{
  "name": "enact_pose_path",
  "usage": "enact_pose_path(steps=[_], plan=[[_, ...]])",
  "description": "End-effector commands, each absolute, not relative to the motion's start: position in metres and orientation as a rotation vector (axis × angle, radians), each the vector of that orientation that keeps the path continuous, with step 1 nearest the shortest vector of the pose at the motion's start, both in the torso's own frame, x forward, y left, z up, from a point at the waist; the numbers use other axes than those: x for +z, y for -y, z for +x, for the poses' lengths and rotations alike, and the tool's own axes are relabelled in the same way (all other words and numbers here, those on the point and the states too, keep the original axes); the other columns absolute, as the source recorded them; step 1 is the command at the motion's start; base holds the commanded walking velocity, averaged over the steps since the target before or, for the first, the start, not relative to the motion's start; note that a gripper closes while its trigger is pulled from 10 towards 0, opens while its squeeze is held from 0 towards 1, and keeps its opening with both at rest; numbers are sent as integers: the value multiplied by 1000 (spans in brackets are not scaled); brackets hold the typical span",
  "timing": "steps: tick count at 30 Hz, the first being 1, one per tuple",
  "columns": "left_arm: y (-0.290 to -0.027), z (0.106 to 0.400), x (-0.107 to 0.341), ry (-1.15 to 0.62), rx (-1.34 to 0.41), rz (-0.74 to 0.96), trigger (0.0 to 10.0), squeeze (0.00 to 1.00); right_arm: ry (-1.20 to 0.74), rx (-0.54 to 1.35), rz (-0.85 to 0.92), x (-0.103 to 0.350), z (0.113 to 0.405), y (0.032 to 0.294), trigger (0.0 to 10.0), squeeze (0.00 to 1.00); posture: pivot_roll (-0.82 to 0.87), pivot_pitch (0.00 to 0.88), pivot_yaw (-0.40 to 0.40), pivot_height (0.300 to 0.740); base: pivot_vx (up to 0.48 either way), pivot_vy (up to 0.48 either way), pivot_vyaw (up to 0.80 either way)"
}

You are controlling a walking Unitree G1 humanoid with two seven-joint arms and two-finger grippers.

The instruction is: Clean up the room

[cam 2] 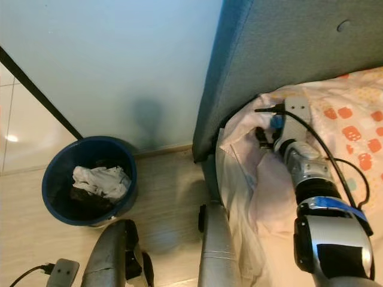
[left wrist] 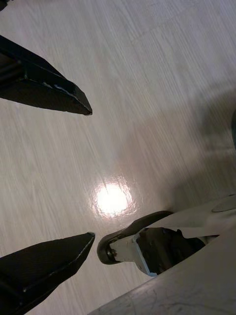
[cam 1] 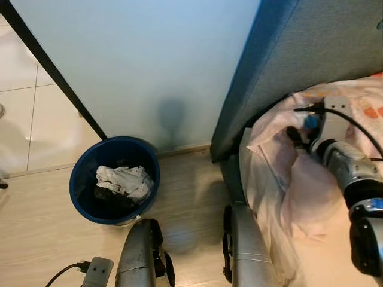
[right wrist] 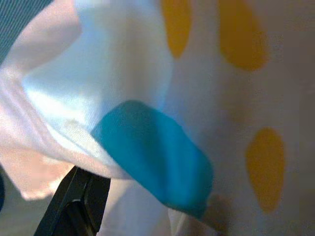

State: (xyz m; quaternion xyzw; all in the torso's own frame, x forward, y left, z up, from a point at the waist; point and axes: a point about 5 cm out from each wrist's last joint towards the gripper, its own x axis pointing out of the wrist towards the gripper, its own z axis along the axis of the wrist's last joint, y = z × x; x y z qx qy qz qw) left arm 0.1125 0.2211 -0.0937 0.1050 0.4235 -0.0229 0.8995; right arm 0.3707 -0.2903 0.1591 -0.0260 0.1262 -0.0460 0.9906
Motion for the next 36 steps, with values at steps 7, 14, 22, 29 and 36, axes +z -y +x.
enact_pose_path(steps=[7, 14, 22, 29, 36], plan=[[-211, 97, -100, -918, -99, 208, 10000, 0, -194, -226, -63, 176, 359, 331, 10000, 0, -10, 305, 61, 592, 0, 0, 0], [-213, 97, -99, -914, -94, 209, 10000, 0, -212, -290, -82, 178, 351, 348, 10000, 0, -4, 307, 60, 592, 0, 0, 0], [-214, 96, -99, -916, -96, 210, 10000, 0, -365, -372, -236, 162, 325, 379, 10000, 0, -7, 309, 66, 592, 0, 0, 0], [-214, 97, -99, -915, -101, 212, 10000, 0, -319, -501, -230, 179, 308, 408, 10000, 0, -11, 306, 66, 592, 0, 0, 0], [-214, 99, -99, -911, -104, 217, 10000, 0, -315, -361, -189, 169, 327, 380, 10000, 0, -9, 299, 66, 592, 0, 0, 0]])
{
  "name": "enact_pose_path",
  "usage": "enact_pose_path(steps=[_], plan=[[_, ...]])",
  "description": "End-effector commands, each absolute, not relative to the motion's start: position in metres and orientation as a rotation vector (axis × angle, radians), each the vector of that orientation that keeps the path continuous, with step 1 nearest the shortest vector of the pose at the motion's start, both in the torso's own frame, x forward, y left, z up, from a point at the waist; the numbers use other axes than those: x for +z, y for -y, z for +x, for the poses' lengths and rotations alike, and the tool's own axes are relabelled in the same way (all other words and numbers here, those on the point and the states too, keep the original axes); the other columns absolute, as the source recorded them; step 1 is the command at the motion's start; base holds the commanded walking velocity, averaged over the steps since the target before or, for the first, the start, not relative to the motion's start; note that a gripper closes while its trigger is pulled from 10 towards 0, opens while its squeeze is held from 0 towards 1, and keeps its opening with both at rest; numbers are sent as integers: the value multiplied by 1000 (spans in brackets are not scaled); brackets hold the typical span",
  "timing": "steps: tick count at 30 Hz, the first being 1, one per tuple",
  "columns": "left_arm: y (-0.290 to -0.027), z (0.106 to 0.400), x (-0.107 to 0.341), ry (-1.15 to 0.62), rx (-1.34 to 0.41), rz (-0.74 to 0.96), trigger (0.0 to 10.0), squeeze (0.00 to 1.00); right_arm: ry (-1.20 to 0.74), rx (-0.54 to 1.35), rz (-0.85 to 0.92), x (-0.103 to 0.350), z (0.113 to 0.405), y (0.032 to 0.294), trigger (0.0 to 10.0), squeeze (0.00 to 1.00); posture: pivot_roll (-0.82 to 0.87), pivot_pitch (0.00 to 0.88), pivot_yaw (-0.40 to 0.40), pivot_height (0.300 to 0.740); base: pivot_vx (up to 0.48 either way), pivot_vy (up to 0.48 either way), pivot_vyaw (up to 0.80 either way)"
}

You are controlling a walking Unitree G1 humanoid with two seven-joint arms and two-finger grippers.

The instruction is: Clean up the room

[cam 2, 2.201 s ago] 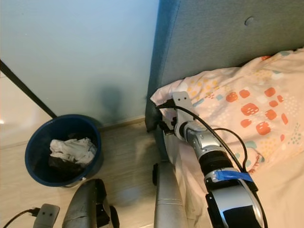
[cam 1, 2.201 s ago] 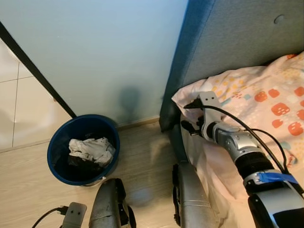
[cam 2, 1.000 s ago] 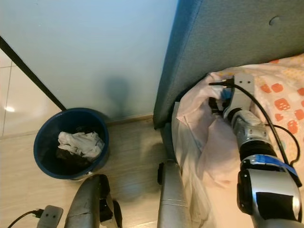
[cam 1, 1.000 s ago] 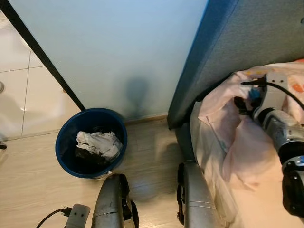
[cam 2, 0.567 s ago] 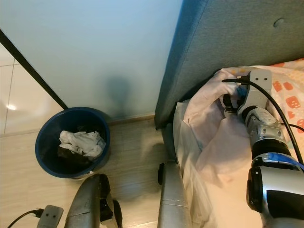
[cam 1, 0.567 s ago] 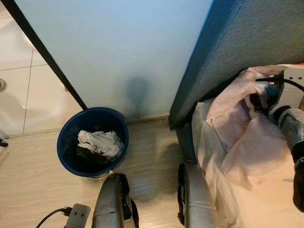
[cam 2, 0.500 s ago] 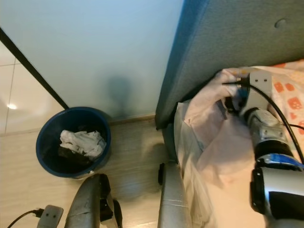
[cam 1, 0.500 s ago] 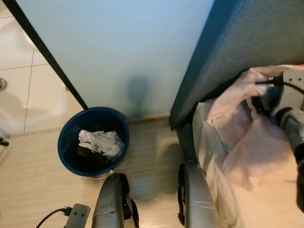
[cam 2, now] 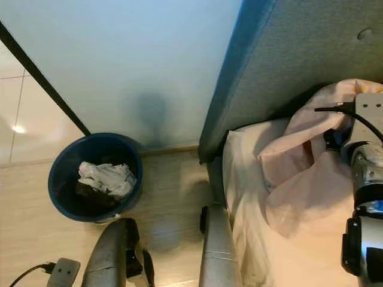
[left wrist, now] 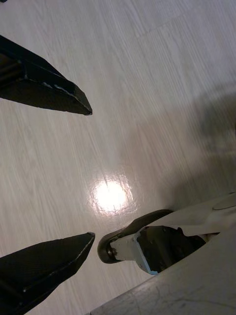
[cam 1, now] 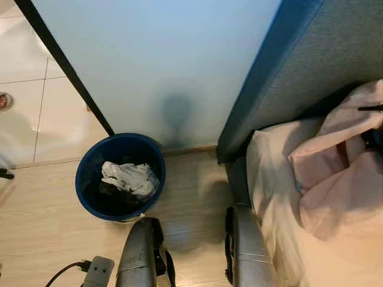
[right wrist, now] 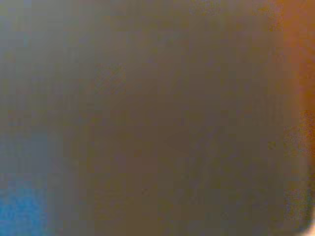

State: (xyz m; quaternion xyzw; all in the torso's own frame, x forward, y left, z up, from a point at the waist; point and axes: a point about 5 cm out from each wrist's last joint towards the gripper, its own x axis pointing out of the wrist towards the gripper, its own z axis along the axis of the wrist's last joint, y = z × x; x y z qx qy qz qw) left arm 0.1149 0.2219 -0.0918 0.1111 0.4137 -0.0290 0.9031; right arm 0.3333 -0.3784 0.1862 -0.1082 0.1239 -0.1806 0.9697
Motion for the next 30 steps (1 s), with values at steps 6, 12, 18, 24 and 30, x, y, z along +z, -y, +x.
enact_pose_path(steps=[6, 12, 18, 24, 30], plan=[[-213, 100, -98, -908, -108, 218, 10000, 0, -335, -143, -65, 151, 346, 336, 10000, 0, -10, 299, 67, 592, 0, 0, 0], [-213, 101, -98, -911, -107, 221, 10000, 0, -392, 224, 60, 133, 360, 272, 10000, 0, -14, 294, 68, 592, 0, 0, 0], [-213, 102, -98, -914, -106, 223, 10000, 0, -374, 440, 214, 138, 363, 238, 10000, 0, -26, 281, 64, 592, 0, 0, 0], [-211, 109, -98, -913, -105, 219, 10000, 0, -45, 899, 585, 212, 337, 204, 10000, 0, -41, 264, 59, 592, 0, 0, 0], [-211, 108, -99, -924, -106, 221, 10000, 0, 112, 769, 619, 238, 341, 238, 10000, 0, -53, 253, 59, 592, 0, 0, 0]])
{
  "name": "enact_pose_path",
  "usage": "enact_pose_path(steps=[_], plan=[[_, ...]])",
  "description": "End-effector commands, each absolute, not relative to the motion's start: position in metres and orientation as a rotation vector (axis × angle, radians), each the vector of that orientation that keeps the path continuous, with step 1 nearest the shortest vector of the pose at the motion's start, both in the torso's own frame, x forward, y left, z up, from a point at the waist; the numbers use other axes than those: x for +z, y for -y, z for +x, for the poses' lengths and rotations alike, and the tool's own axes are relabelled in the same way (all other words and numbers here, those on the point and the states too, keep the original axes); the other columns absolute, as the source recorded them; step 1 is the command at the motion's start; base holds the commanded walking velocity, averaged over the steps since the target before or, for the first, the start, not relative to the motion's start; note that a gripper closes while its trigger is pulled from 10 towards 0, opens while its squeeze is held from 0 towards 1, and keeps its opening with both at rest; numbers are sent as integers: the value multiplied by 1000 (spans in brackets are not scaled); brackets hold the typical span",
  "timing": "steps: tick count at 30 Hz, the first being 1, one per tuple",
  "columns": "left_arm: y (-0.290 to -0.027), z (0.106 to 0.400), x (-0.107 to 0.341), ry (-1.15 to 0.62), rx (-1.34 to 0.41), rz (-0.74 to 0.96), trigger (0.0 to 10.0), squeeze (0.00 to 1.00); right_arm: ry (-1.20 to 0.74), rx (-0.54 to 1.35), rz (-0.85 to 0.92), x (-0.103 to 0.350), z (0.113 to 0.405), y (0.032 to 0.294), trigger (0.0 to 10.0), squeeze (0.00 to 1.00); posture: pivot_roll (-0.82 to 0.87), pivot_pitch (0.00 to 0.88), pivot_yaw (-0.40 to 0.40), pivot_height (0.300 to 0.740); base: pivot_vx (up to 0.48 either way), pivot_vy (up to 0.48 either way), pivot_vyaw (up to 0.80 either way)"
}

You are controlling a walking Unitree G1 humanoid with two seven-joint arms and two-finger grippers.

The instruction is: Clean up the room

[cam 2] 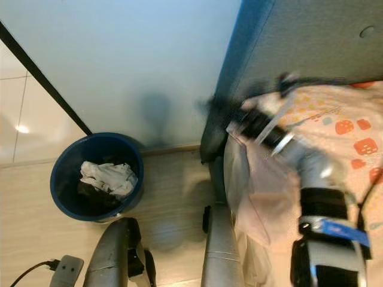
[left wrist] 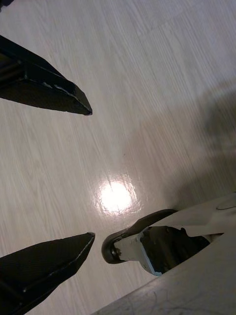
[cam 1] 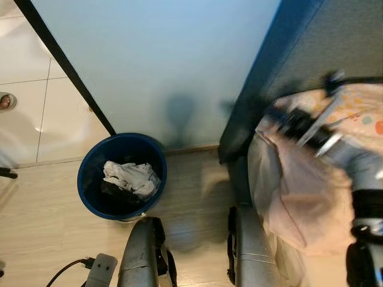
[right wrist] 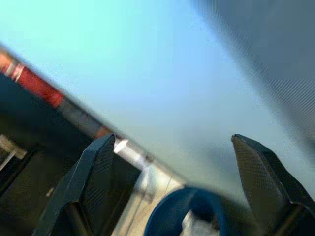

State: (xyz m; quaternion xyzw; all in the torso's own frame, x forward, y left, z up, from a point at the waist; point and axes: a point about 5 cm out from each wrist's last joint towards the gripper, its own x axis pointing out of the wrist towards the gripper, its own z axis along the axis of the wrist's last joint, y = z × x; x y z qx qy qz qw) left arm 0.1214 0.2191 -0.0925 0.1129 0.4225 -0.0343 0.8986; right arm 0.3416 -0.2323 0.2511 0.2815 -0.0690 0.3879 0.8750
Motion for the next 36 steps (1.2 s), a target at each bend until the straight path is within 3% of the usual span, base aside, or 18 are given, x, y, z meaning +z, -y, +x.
enact_pose_path(steps=[1, 2, 5, 7, 16, 20, 21, 27, 32, 36], plan=[[-211, 107, -99, -931, -105, 222, 10000, 0, 135, 658, 584, 240, 345, 252, 10000, 0, -57, 248, 59, 592, 0, 0, 0], [-212, 106, -99, -937, -103, 223, 10000, 0, 138, 480, 534, 239, 350, 272, 10000, 0, -58, 249, 59, 592, 0, 0, 0], [-213, 105, -100, -945, -102, 225, 10000, 0, 134, 312, 467, 236, 352, 290, 10000, 0, -64, 247, 61, 592, 0, 0, 0], [-214, 103, -101, -957, -103, 227, 10000, 0, 107, 33, 311, 225, 341, 320, 10000, 0, -65, 248, 64, 592, 0, 0, 0], [-217, 100, -101, -969, -103, 230, 10000, 0, -24, -248, 215, 181, 317, 340, 10000, 0, -61, 252, 70, 592, 0, 0, 0], [-217, 100, -101, -970, -102, 231, 10000, 0, -57, -275, 225, 167, 315, 340, 10000, 0, -60, 252, 70, 592, 0, 0, 0], [-218, 100, -101, -972, -101, 232, 10000, 0, -131, -292, 245, 134, 314, 329, 10000, 0, -60, 252, 70, 592, 0, 0, 0], [-217, 100, -101, -974, -104, 234, 10000, 0, -224, -284, 231, 101, 313, 307, 10000, 0, -60, 251, 71, 592, 0, 0, 0], [-217, 104, -100, -968, -99, 234, 10000, 0, -369, -127, 297, 58, 319, 244, 10000, 0, -48, 236, 68, 592, 0, 0, 0], [-218, 106, -100, -963, -95, 235, 10000, 0, -359, -107, 284, 59, 323, 238, 10000, 0, -42, 233, 67, 592, 0, 0, 0]])
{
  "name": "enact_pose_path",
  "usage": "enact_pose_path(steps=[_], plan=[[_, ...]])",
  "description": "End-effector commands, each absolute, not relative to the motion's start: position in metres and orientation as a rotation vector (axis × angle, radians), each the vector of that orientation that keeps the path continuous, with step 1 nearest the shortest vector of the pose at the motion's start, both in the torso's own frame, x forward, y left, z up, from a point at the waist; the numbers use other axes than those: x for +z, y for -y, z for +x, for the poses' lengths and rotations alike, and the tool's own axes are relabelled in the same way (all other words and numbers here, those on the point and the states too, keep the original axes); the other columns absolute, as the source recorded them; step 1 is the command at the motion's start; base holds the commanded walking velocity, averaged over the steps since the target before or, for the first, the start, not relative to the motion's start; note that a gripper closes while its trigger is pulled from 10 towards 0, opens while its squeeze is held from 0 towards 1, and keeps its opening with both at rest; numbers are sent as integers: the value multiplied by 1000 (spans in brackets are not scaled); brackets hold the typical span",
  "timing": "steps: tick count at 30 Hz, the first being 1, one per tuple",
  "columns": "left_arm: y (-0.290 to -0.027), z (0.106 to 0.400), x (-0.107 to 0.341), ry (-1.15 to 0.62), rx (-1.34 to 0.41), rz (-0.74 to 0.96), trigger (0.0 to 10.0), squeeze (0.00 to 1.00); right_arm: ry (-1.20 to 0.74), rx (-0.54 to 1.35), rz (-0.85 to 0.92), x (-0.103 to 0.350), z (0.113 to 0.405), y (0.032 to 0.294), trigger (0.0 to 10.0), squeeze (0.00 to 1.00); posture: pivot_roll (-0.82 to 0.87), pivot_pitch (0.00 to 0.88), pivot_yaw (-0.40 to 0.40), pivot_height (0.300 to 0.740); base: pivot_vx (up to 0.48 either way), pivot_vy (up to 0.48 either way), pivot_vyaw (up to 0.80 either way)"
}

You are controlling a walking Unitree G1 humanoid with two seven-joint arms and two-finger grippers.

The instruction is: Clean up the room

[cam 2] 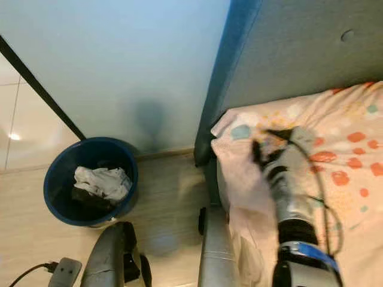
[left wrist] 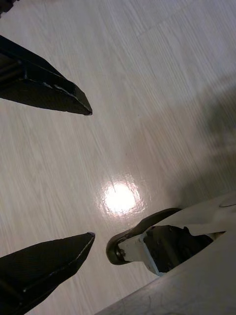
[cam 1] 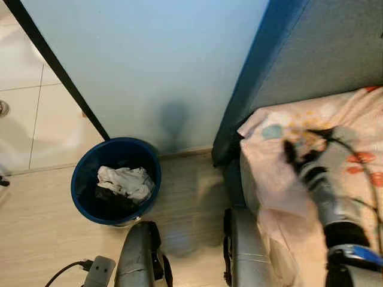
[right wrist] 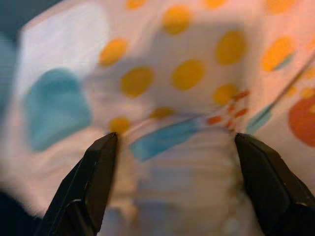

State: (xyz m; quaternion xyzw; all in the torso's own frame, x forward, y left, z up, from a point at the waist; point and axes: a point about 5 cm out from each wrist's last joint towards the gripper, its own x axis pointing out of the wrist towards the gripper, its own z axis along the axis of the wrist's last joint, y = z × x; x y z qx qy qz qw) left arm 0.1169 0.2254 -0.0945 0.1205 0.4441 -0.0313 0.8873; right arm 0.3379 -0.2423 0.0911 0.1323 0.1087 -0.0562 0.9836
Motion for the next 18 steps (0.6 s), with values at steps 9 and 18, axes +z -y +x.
enact_pose_path(steps=[9, 18], plan=[[-218, 112, -98, -951, -92, 236, 10000, 0, -76, -156, 155, 135, 348, 276, 10000, 0, -63, 211, 62, 592, 0, 0, 0], [-213, 121, -97, -936, -99, 229, 10000, 0, 92, -276, -85, 199, 354, 301, 10000, 0, -76, 197, 62, 592, 0, 0, 0]])
